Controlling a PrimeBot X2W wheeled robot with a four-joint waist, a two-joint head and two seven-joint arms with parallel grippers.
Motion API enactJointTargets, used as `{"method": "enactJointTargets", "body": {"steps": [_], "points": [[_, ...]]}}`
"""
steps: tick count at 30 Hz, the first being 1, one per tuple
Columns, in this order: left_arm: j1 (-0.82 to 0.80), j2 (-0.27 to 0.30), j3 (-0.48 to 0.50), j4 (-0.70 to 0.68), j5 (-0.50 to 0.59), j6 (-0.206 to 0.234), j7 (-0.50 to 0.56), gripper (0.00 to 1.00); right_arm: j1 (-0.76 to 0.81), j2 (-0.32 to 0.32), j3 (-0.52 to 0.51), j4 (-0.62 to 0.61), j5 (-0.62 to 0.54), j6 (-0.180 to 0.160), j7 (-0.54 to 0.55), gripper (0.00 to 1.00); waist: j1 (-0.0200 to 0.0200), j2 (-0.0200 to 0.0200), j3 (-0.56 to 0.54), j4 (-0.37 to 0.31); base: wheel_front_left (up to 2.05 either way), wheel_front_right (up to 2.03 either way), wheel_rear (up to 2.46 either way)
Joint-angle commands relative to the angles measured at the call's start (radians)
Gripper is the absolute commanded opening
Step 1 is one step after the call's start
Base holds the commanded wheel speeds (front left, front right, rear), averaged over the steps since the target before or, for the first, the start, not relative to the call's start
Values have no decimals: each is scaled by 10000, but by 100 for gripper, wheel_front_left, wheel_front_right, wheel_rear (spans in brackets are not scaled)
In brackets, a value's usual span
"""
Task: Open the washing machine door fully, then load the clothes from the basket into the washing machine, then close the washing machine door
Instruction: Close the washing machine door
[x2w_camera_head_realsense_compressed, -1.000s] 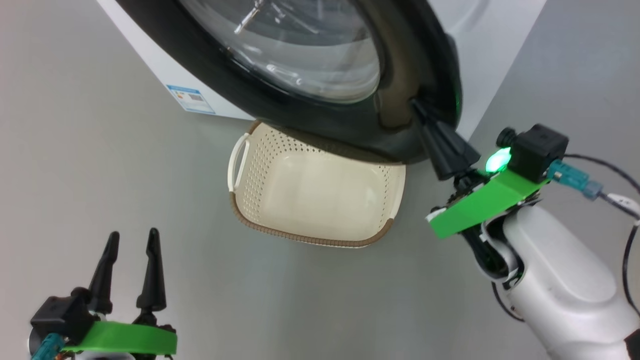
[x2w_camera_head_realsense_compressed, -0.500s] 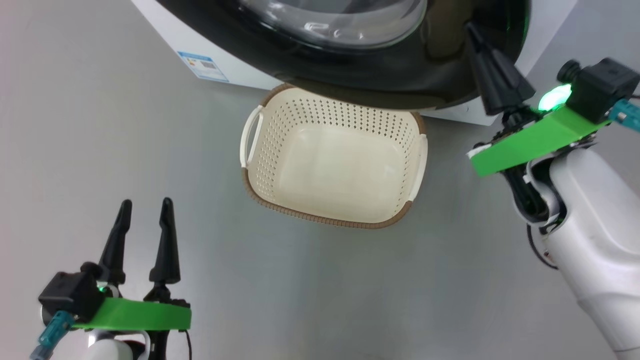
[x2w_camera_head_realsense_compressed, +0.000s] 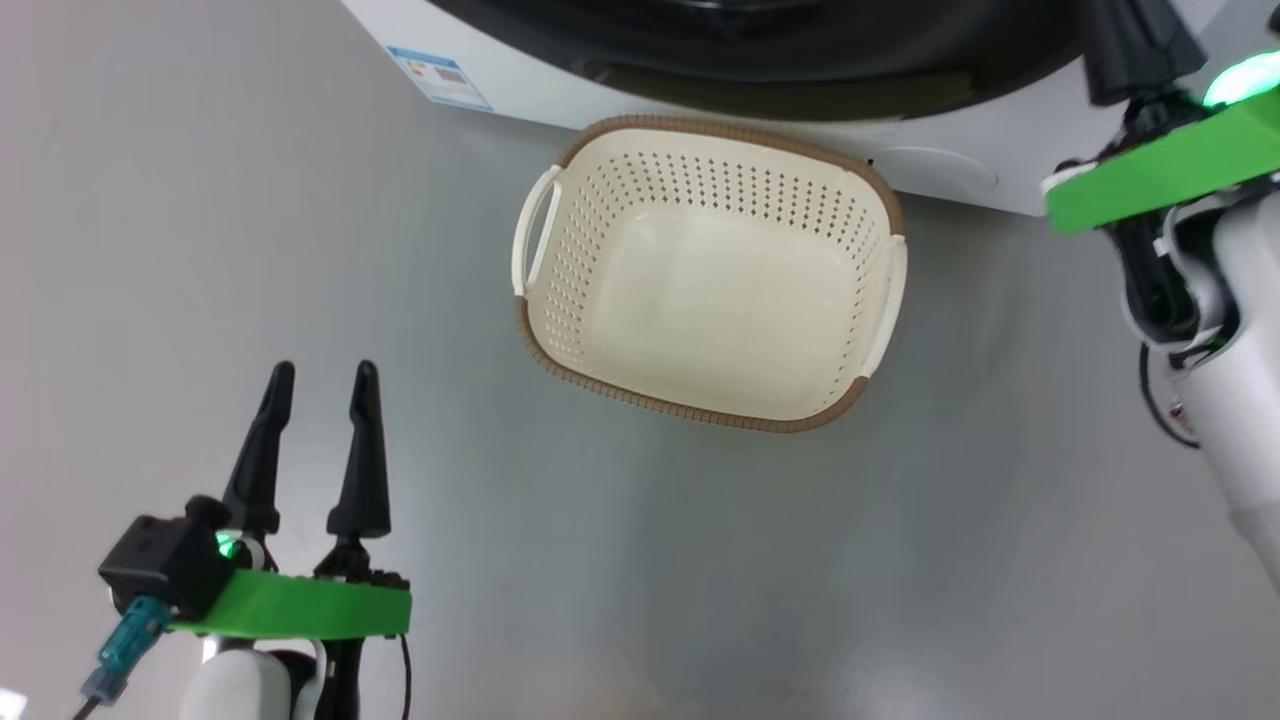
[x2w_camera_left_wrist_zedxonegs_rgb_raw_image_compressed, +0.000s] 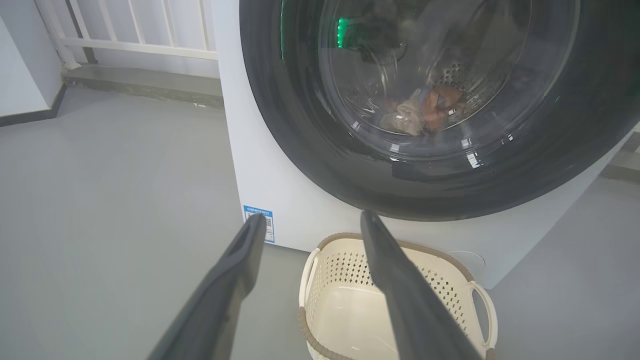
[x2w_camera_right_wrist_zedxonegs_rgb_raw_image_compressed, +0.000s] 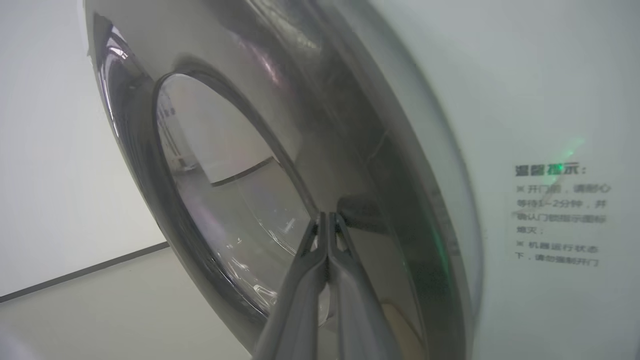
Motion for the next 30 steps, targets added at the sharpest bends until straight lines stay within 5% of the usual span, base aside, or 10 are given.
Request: {"method": "enactJointTargets", "body": {"steps": [1,26,27,30], "points": [[-276,160,259,-340,86,-21,-63,100,-312,-104,-145,-109,-79,-2,-80,0,0,0,196,163,0,0,0],[-183,152,232,-125,134,-21,-63,100,57,-5,-236,-64,-109,-2,-80,0,0,0,-309,149,0,0,0],[-149,182,263,-98,135,-21,-63,100,175,12,-171,-85,-98,-2,-80,9,0,0,-387,98,0,0,0],[-31,294,351,-20,145,-21,-63,100,542,99,-83,-185,-53,-2,-80,75,0,0,-624,-91,0,0,0]]}}
